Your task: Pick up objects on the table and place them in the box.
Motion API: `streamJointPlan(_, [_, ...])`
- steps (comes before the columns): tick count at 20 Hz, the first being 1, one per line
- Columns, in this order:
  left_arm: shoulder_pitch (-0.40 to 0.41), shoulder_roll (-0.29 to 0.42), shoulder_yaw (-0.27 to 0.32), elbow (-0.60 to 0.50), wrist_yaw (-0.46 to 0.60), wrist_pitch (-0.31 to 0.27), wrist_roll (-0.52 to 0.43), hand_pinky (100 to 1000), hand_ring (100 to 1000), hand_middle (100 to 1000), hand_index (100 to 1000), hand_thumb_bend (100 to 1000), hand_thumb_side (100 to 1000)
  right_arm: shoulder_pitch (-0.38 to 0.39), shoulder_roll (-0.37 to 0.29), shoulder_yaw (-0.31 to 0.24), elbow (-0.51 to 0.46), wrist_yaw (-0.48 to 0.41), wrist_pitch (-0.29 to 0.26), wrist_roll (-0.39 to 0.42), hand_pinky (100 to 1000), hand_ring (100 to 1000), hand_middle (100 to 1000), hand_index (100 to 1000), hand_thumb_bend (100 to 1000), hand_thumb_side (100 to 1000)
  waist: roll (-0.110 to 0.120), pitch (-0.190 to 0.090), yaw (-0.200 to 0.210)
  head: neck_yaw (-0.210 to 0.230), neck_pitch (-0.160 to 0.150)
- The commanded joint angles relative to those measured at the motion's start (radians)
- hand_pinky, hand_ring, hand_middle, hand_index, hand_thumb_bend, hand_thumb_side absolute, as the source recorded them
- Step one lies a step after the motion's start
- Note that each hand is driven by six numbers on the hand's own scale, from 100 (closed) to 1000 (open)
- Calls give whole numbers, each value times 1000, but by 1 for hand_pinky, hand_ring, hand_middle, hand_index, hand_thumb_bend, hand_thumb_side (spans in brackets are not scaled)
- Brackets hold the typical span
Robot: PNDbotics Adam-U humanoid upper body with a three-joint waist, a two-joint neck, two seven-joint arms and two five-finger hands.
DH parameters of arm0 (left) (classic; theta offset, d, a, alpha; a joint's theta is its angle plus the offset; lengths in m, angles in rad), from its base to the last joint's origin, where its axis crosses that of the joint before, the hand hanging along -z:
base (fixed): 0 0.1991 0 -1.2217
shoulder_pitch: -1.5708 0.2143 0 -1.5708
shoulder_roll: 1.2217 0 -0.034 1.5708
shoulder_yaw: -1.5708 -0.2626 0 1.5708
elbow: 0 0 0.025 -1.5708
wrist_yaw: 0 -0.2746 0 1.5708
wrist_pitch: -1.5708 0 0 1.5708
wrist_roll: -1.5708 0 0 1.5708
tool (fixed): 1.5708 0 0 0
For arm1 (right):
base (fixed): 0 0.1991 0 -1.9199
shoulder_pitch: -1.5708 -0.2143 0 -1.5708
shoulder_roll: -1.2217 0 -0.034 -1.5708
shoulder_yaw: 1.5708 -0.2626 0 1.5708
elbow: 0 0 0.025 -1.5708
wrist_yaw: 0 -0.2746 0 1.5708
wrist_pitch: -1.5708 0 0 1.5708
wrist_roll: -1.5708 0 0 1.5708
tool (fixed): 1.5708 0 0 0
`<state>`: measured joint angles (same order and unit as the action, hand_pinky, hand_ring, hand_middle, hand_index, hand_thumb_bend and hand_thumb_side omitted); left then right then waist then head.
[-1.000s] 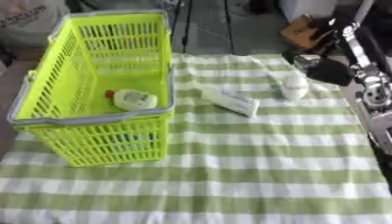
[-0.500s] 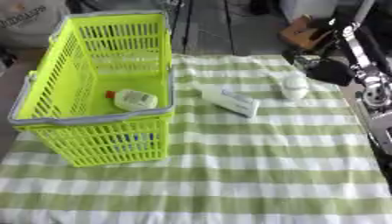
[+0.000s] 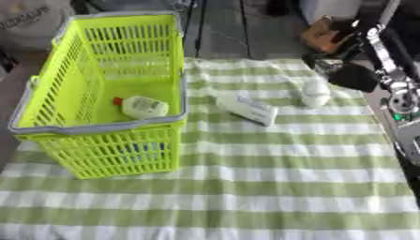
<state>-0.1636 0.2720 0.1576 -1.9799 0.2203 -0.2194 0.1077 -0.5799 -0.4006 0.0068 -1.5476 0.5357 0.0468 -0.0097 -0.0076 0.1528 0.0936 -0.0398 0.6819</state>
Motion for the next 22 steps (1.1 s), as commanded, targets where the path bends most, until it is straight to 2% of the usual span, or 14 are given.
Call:
streamJointPlan(1, [-5, 11, 11, -20, -2, 0, 4, 722, 942, 862, 801, 265, 855, -13, -15, -7, -21, 6, -1, 4, 489, 565, 597, 793, 628, 430, 2, -16, 1, 1, -5])
streamJointPlan(22, [-3, 10, 11, -20, -2, 2, 6, 722, 944, 862, 801, 265, 856, -10, -15, -5, -21, 4, -5, 10, 490, 567, 600, 795, 625, 430, 2, -18, 1, 1, -6])
